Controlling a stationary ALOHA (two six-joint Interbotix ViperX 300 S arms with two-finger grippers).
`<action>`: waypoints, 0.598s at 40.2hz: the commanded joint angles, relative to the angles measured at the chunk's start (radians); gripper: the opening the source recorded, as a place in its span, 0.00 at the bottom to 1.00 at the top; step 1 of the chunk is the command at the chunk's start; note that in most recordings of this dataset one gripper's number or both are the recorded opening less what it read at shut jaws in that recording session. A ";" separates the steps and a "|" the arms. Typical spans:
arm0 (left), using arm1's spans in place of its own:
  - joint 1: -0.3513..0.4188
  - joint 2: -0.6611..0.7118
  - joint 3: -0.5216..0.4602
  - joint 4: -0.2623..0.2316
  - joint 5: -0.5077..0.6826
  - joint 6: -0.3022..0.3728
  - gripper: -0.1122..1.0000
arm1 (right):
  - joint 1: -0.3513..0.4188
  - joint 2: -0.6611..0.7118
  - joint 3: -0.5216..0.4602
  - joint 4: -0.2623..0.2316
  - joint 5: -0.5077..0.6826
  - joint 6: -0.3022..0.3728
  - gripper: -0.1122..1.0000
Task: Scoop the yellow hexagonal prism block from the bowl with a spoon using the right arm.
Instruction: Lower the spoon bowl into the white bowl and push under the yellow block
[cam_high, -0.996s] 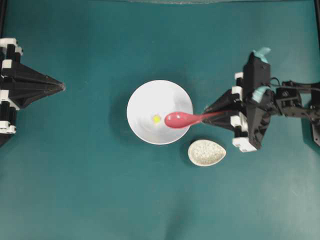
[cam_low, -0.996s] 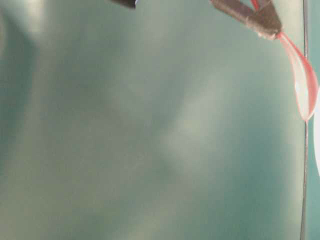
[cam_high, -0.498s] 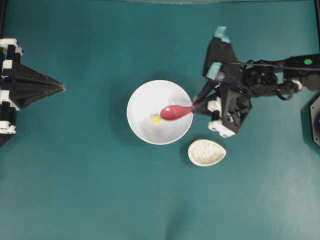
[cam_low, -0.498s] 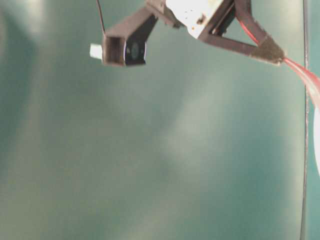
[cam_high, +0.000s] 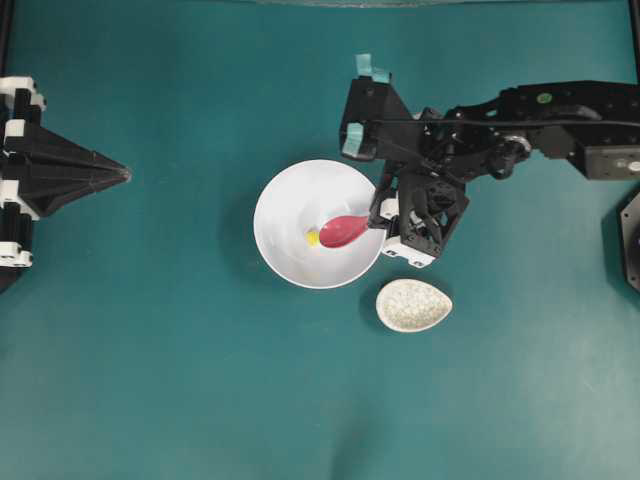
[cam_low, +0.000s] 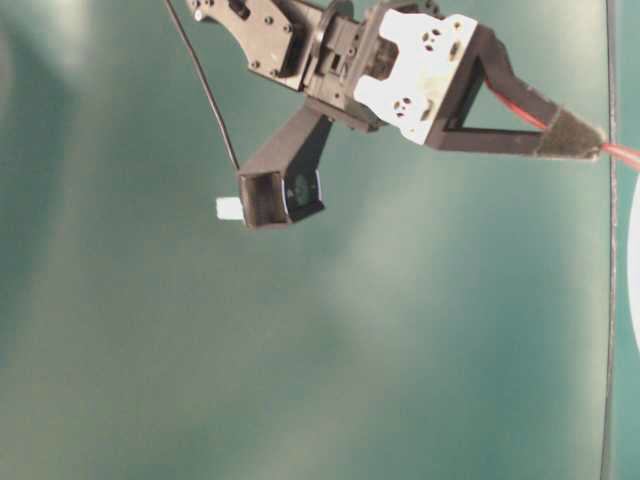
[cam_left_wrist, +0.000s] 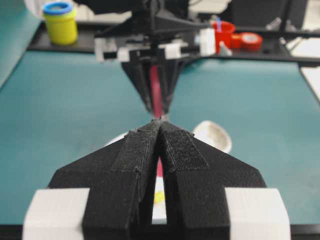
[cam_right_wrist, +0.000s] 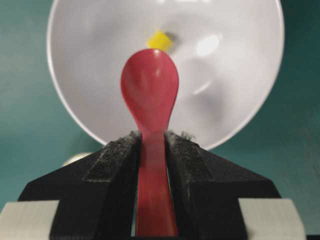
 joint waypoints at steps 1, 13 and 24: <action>0.002 0.005 -0.021 0.003 -0.008 0.002 0.09 | -0.003 -0.005 -0.034 -0.034 0.023 0.026 0.31; 0.002 0.005 -0.020 0.003 -0.006 0.002 0.09 | -0.003 0.012 -0.040 -0.078 0.035 0.060 0.31; 0.002 0.005 -0.020 0.003 -0.006 0.002 0.09 | 0.000 0.052 -0.040 -0.080 0.028 0.054 0.31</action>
